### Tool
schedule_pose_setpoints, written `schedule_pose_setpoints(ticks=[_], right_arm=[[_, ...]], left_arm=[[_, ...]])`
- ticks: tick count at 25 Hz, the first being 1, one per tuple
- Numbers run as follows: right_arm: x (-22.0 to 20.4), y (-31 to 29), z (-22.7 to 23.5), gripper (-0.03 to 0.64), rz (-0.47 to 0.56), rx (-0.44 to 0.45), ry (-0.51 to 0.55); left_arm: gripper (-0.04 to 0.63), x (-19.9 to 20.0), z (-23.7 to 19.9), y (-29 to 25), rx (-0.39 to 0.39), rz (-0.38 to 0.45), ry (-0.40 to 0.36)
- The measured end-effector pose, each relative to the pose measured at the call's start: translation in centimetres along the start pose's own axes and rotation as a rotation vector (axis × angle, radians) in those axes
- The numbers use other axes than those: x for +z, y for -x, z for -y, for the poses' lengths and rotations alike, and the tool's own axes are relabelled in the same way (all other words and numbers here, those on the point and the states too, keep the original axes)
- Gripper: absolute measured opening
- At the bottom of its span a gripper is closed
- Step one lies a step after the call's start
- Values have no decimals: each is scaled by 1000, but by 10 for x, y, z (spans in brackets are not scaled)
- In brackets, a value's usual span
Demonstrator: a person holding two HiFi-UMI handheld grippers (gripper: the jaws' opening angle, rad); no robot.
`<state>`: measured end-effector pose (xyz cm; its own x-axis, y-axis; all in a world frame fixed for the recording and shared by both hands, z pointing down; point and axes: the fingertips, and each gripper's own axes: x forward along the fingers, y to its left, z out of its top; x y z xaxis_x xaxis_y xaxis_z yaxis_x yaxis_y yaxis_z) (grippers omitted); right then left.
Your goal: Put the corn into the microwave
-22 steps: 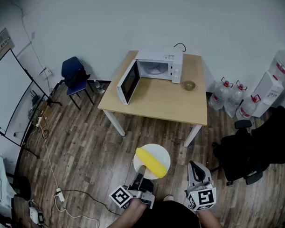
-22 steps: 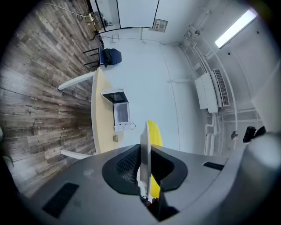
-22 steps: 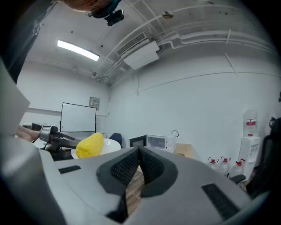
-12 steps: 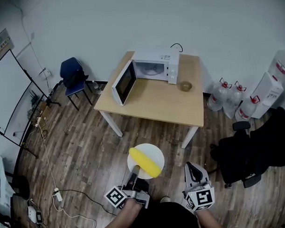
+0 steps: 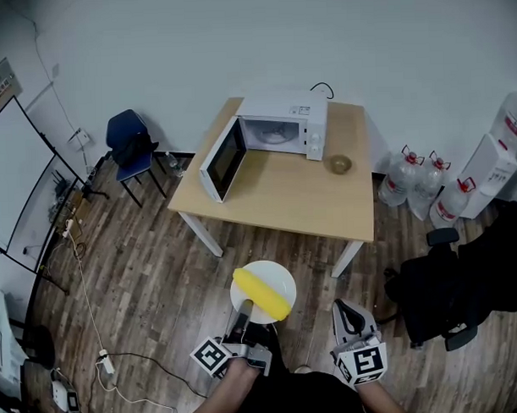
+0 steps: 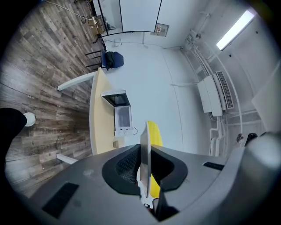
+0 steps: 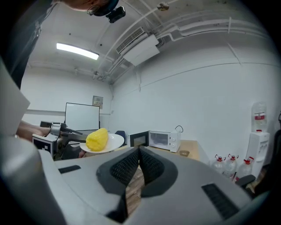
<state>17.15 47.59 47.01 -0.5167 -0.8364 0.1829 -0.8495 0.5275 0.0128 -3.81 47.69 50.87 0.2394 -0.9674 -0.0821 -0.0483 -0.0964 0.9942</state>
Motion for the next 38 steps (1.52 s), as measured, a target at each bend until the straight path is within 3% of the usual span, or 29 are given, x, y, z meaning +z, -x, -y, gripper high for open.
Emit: schedule_pose_setpoints(ticks=[10, 14, 19, 23, 32, 38], right_arm=[[17, -142, 15, 60, -9, 1, -14], [29, -212, 28, 60, -44, -30, -24], [51, -281, 46, 60, -41, -80, -24], [68, -316, 56, 60, -19, -132, -37], [71, -365, 77, 60, -19, -149, -67], [74, -419, 102, 60, 11, -123, -58]], left_arm=[[29, 50, -36, -121, -8, -142, 13], [28, 76, -44, -175, -2, -199, 52], [29, 110, -52, -237, -16, -273, 26], [29, 132, -56, -278, -26, -301, 49], [29, 161, -78, -372, -40, -262, 56], [29, 165, -106, -428, 22, -238, 27]])
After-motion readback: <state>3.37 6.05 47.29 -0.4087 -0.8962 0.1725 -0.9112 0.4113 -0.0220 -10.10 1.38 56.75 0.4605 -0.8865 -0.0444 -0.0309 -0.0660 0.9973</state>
